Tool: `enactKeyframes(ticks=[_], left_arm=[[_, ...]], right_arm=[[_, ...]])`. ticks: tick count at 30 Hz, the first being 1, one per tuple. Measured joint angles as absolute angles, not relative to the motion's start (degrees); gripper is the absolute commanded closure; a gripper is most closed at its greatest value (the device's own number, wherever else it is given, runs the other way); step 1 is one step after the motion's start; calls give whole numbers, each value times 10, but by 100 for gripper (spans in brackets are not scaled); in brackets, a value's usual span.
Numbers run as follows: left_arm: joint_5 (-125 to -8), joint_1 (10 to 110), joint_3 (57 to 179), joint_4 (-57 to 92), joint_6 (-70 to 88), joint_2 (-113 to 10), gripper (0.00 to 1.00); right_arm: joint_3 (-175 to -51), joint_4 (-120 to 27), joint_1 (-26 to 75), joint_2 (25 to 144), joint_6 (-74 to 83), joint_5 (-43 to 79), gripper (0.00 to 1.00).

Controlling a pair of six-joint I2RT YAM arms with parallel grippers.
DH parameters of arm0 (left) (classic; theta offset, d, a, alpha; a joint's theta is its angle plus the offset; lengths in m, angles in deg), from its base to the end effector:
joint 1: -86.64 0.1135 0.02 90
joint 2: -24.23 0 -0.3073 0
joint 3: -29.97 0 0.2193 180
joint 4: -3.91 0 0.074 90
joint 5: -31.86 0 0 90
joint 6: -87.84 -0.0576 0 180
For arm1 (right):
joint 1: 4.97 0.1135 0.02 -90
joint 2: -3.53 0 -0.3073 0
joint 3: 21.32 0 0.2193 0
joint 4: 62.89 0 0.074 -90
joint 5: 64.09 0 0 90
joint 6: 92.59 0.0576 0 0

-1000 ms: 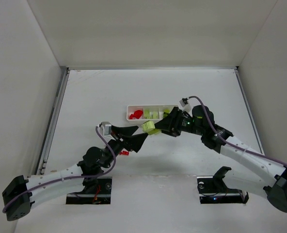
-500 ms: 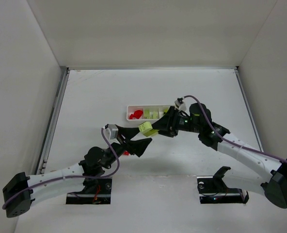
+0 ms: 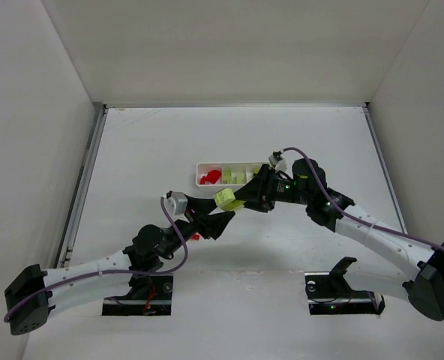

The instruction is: Sort the legos into containers by color

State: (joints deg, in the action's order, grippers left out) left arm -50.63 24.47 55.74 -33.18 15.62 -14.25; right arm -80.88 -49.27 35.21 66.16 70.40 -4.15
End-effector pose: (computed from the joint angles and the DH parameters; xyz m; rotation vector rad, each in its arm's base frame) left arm 0.0593 -0.0962 0.3106 0.3461 1.1773 -1.1552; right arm 0.1467 0.1616 0.3391 0.2027 2.2687 1.7177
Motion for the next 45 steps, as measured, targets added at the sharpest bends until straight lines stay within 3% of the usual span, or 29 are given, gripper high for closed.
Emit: enactKeyframes(ticks=[13, 19, 23, 33, 41, 45], left_arm=[[-504, 250, 563, -311, 144, -146, 71], [-501, 249, 568, -303, 144, -146, 78], [-494, 245, 568, -301, 144, -144, 80], [-471, 234, 571, -306, 178, -141, 82], [-407, 233, 571, -281, 254, -123, 80], [-352, 234, 571, -240, 331, -107, 79]], right_arm=[[-809, -492, 352, 662, 706, -47, 61], [-809, -492, 351, 661, 708, -45, 57], [-809, -492, 351, 661, 708, -46, 41], [-807, -492, 351, 647, 699, -40, 20], [-773, -515, 316, 597, 676, -12, 16], [-717, -555, 315, 530, 629, 60, 23]])
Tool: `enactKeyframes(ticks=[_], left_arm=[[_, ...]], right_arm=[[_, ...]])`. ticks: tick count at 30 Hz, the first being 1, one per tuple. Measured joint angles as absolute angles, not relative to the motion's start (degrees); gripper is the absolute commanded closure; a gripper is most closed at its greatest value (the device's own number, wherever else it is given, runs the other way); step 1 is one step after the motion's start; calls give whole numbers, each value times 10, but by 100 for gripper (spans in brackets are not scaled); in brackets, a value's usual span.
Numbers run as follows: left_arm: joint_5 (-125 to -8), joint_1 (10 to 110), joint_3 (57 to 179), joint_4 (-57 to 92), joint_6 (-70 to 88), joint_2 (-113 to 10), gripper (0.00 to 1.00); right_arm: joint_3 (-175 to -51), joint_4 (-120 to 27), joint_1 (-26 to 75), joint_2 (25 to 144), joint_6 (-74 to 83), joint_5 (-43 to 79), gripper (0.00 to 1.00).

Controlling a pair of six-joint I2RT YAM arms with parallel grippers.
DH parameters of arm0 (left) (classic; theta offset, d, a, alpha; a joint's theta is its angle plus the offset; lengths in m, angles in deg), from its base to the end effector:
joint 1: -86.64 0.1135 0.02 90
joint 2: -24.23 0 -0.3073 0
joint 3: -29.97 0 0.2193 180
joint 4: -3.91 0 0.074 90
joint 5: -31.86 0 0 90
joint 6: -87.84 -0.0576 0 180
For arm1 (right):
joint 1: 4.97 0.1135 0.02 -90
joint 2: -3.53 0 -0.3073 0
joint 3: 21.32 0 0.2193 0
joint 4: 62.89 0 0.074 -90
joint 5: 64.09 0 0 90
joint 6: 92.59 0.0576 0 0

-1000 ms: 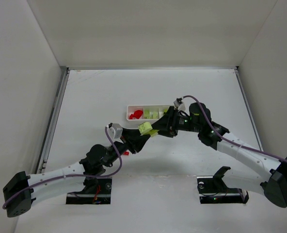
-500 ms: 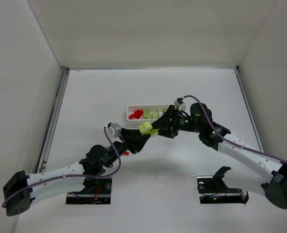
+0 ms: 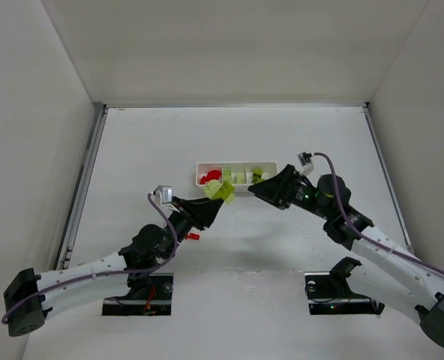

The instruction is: Sort the legos into containers by color

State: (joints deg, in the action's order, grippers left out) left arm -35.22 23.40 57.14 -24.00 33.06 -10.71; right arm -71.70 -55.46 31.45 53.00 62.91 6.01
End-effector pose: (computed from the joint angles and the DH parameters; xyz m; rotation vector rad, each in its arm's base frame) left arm 0.0672 -0.0834 0.3036 -0.0512 1.3476 -1.2330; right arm 0.1227 0.1149 0.3360 0.1930 1.9526 1.5575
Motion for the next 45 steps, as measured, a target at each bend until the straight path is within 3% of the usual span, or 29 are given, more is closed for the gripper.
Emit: enactKeyframes(ticks=[6, 10, 14, 22, 29, 45], left_arm=[[-300, 253, 585, -165, 466, -102, 79], [-309, 288, 599, -151, 545, -120, 78], [-340, 333, 600, -158, 625, -145, 78], [-397, 373, 584, -207, 721, -173, 79], [-411, 371, 583, -219, 735, -163, 79], [-419, 373, 561, -228, 740, -142, 79]], right_arm=[[-641, -660, 417, 503, 559, 189, 18], [-622, -748, 479, 561, 527, 242, 9], [-619, -828, 511, 636, 505, 269, 9], [-611, -955, 509, 697, 497, 292, 10], [-611, -1017, 482, 745, 501, 292, 24], [-616, -1109, 460, 807, 528, 247, 24]])
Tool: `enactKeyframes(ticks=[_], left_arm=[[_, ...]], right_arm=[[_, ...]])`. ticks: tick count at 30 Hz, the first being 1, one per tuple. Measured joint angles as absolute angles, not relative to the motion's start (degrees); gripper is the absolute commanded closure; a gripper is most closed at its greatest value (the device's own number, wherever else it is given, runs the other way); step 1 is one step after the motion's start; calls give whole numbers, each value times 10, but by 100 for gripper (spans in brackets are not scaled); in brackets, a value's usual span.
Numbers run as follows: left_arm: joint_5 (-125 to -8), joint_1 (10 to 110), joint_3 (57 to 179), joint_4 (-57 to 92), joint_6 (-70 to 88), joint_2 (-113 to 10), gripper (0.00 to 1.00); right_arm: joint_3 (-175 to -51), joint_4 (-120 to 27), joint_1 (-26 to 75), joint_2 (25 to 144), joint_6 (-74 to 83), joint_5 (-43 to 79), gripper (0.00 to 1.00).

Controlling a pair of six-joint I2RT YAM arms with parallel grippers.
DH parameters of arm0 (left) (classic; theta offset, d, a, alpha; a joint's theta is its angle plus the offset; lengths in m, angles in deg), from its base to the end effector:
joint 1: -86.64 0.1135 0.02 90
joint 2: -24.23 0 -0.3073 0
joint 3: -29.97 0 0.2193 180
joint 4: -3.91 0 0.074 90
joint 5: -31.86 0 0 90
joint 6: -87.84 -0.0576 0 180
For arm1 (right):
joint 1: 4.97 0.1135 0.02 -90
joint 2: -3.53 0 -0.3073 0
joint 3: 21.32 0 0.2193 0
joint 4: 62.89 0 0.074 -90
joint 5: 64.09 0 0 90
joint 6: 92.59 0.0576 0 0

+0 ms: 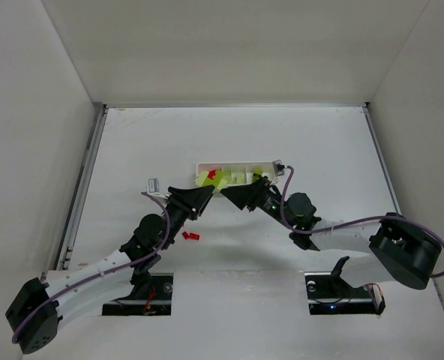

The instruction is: Sort the legos into containers by color

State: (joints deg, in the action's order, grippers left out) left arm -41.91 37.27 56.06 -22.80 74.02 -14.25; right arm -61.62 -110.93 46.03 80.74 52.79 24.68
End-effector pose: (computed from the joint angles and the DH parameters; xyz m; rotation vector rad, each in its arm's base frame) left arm 0.0897 -0.0798 0.2896 -0.6205 1.4065 -1.6323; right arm 0.1604 0.2001 0.3069 0.0394 1.5650 1.5339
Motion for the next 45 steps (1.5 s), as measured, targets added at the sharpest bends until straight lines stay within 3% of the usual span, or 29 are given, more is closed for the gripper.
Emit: enactKeyframes(ticks=[7, 18, 29, 35, 39, 41, 45], left_arm=[[-431, 383, 557, -227, 743, -142, 79], [-439, 379, 557, -228, 744, -146, 79], [-441, 419, 550, -227, 739, -121, 79], [-448, 452, 550, -228, 733, -120, 79], [-456, 453, 550, -233, 732, -132, 79], [-461, 449, 550, -232, 732, -141, 79], [-464, 438, 550, -237, 732, -143, 79]], right_arm=[[-617, -1123, 459, 809, 531, 237, 25], [-644, -1152, 446, 857, 544, 225, 49], [-633, -1169, 446, 859, 561, 220, 52], [-604, -1166, 445, 845, 563, 220, 49], [-604, -1166, 438, 838, 565, 214, 27], [-608, -1165, 437, 839, 565, 210, 22], [-634, -1165, 436, 859, 564, 199, 25]])
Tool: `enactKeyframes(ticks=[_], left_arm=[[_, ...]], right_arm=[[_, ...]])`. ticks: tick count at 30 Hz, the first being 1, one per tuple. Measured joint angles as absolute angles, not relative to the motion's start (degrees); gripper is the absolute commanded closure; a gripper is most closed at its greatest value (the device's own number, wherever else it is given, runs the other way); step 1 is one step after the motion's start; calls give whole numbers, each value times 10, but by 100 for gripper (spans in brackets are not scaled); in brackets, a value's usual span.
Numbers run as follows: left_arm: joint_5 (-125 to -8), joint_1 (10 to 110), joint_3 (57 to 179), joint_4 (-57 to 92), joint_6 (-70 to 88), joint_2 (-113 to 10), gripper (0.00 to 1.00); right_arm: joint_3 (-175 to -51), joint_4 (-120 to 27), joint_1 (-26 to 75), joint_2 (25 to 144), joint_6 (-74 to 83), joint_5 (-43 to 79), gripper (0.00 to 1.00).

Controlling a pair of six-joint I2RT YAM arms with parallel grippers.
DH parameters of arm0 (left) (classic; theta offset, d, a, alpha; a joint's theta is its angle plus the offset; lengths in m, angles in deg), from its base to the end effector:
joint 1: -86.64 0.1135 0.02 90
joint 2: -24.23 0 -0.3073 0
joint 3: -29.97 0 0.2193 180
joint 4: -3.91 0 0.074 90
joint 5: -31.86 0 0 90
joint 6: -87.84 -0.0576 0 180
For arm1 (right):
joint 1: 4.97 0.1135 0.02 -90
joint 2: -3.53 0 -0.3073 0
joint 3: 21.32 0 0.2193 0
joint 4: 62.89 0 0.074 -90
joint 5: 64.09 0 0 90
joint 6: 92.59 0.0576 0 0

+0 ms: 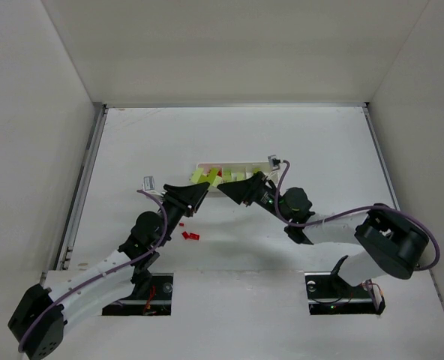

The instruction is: Sort the legos into containers by color

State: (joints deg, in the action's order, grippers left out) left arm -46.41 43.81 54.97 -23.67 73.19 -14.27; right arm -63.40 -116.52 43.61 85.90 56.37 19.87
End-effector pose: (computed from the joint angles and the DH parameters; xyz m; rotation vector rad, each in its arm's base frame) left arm 0.0954 -0.0725 0.2853 -0.6130 1.3924 -1.5792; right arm 0.1769 0.2096 0.3066 0.0370 1.5436 1.6199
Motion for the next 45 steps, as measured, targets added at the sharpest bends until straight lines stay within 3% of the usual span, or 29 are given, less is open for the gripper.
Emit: enactKeyframes(ticks=[4, 10, 15, 32, 37, 45], left_arm=[[-470, 430, 549, -240, 732, -142, 79], [-468, 425, 550, -239, 731, -142, 79], [-465, 425, 550, -246, 733, -142, 79], [-505, 506, 550, -241, 720, -135, 79], [-535, 505, 551, -237, 692, -150, 79], [-572, 491, 563, -192, 630, -146, 78]], right_arm=[[-658, -1166, 434, 888, 564, 190, 32], [-677, -1169, 434, 907, 570, 181, 55], [-682, -1177, 434, 911, 584, 179, 65], [-599, -1181, 411, 877, 587, 179, 66], [-624, -1047, 361, 844, 540, 200, 65], [-795, -763, 356, 864, 383, 319, 64]])
